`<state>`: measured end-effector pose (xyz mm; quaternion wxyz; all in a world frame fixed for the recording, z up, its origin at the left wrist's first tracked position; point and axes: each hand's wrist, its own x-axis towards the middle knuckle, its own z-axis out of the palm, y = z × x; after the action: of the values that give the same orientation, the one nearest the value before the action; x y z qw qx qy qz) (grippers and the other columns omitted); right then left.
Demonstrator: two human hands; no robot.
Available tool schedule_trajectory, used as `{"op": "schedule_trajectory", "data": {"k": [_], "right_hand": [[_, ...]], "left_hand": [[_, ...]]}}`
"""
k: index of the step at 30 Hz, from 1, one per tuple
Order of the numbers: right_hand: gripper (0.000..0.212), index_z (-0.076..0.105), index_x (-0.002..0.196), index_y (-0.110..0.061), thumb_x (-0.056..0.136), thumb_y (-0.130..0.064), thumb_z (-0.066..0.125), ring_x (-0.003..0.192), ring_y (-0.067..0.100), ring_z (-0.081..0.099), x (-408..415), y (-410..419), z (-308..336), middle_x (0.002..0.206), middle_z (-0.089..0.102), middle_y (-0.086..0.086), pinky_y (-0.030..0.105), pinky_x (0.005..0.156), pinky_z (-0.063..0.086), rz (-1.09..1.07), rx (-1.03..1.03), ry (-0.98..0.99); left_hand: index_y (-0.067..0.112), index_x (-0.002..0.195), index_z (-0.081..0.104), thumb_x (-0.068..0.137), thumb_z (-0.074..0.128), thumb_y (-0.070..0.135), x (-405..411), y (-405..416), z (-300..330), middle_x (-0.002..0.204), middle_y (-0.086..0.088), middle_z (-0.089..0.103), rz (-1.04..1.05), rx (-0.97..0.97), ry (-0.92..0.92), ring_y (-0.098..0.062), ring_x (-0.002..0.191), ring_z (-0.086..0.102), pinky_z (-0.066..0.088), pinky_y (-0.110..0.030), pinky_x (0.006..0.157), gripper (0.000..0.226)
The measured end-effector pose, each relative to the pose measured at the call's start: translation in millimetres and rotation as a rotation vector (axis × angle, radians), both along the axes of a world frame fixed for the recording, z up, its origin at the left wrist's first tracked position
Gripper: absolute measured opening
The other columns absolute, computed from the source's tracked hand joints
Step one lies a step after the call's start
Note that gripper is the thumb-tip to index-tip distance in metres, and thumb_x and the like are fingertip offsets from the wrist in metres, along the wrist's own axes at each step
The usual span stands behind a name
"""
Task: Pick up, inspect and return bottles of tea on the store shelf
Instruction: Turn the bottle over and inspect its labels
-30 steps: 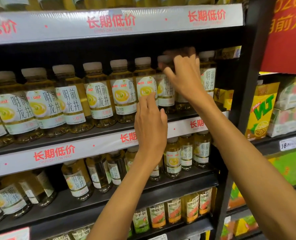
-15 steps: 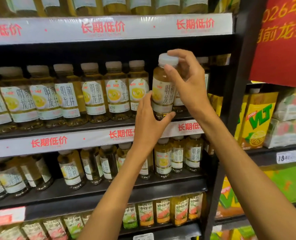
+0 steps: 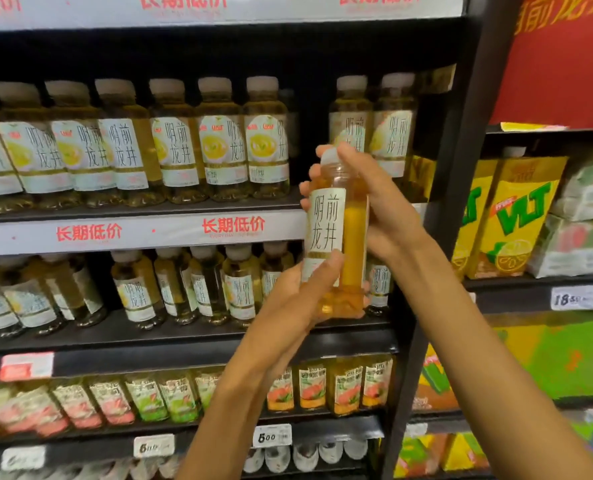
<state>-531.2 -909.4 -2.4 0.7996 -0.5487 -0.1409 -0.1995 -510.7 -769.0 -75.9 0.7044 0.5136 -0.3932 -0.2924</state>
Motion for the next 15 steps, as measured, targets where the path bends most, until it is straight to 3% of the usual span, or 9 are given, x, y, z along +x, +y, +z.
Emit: {"op": "schedule_trajectory", "data": {"k": [4,7,11,15], "right_hand": [[0.021,0.059,0.106,-0.012,0.093,-0.027,0.053,0.084,0.018,0.068,0,7,-17,0.082,0.068,0.001,0.032,0.076,0.056,-0.014,-0.019,0.001],[0.024,0.061,0.106,-0.012,0.092,-0.031,0.053,0.088,0.02,0.069,2,10,-22,0.085,0.071,0.002,0.034,0.081,0.056,-0.011,-0.002,0.015],[0.03,0.06,0.108,-0.01,0.09,-0.033,0.052,0.089,0.024,0.069,6,19,-24,0.089,0.071,0.007,0.036,0.081,0.057,0.186,0.208,0.072],[0.021,0.058,0.106,-0.01,0.095,-0.026,0.052,0.08,0.017,0.068,7,23,-18,0.081,0.067,0.003,0.031,0.074,0.056,-0.009,0.028,0.07]], "left_hand": [[0.035,0.112,0.068,0.08,0.052,0.061,-3,10,-10,0.109,-0.012,0.072,-0.003,-0.062,0.097,-0.026,0.097,0.07,0.059,-0.037,0.081,0.044],[0.023,0.124,0.062,0.082,0.051,0.062,-2,11,-13,0.105,-0.017,0.07,-0.022,-0.09,0.18,-0.026,0.087,0.069,0.059,-0.036,0.074,0.058],[0.005,0.127,0.058,0.083,0.048,0.063,-1,14,-14,0.098,-0.019,0.067,-0.202,-0.114,0.39,-0.024,0.082,0.068,0.058,-0.034,0.071,0.073],[0.028,0.124,0.059,0.087,0.039,0.06,5,21,-21,0.116,-0.006,0.07,-0.01,-0.076,0.192,-0.019,0.108,0.066,0.053,-0.036,0.094,0.053]]}}
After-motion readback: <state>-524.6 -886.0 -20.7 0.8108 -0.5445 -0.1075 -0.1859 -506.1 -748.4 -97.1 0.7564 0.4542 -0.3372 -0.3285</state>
